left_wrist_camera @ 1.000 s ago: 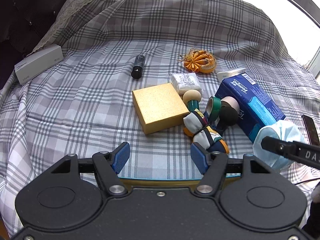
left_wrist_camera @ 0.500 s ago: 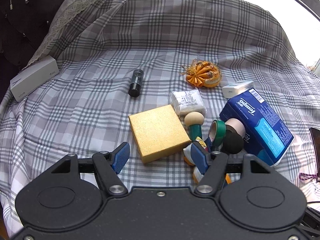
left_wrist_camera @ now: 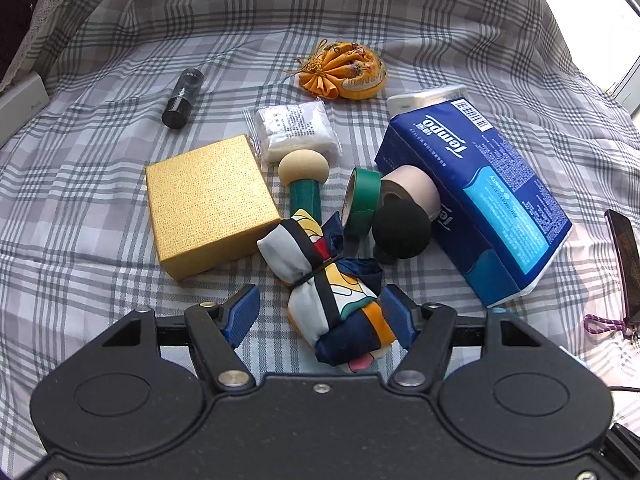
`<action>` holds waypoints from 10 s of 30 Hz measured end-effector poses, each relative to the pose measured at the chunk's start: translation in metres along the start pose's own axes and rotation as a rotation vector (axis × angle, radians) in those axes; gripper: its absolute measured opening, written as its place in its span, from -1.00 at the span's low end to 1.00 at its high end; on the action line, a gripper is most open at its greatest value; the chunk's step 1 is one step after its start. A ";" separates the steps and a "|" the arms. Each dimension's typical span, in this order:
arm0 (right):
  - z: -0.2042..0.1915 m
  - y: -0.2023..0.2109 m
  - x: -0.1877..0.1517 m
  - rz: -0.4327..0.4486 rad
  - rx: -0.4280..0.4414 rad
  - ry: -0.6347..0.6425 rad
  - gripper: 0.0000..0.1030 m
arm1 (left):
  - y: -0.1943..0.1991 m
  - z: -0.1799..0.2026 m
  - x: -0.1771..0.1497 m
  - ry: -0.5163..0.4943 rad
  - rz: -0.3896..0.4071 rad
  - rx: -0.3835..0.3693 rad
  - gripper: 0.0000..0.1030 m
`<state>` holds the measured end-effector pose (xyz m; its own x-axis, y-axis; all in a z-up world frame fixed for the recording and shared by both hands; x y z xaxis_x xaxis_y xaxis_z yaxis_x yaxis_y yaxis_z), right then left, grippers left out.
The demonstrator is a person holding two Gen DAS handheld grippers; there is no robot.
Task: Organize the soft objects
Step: 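Grasp the patterned cloth bundle with the left tool while the right tool holds the mask, then place the cloth bundle and mask into the tin tray with both tools, then reach the left tool to the black cylinder while the right tool grasps the white packet, then grasp the black cylinder with the left tool, then carry the black cylinder into the tin tray with the left tool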
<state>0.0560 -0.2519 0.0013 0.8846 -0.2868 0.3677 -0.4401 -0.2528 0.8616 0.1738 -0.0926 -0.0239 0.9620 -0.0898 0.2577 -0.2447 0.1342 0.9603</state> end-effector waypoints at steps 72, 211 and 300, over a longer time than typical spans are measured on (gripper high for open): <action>-0.033 0.015 -0.065 -0.148 -0.003 0.157 0.24 | 0.061 -0.071 -0.159 0.035 -0.033 0.065 0.04; -0.013 -0.193 0.244 0.191 -0.074 -0.068 -0.49 | -0.041 -0.144 0.123 0.234 0.156 0.083 0.43; -0.052 0.022 0.158 0.375 0.077 0.178 -0.49 | 0.065 -0.070 -0.128 -0.044 0.085 -0.196 -0.48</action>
<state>0.1944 -0.2545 0.0972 0.6706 -0.2099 0.7115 -0.7411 -0.2317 0.6302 0.0432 -0.0030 -0.0021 0.9317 -0.1120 0.3456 -0.2927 0.3319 0.8967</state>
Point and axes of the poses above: each gripper's, at about its wrist camera, not at the fingertips, and y roughly against the way its jaws point, z to its right, x to its top, the point moved 4 cm from there along -y, roughly the way its jaws point, and after that the axes turned 10 degrees about -z, right-handed, at the moved point
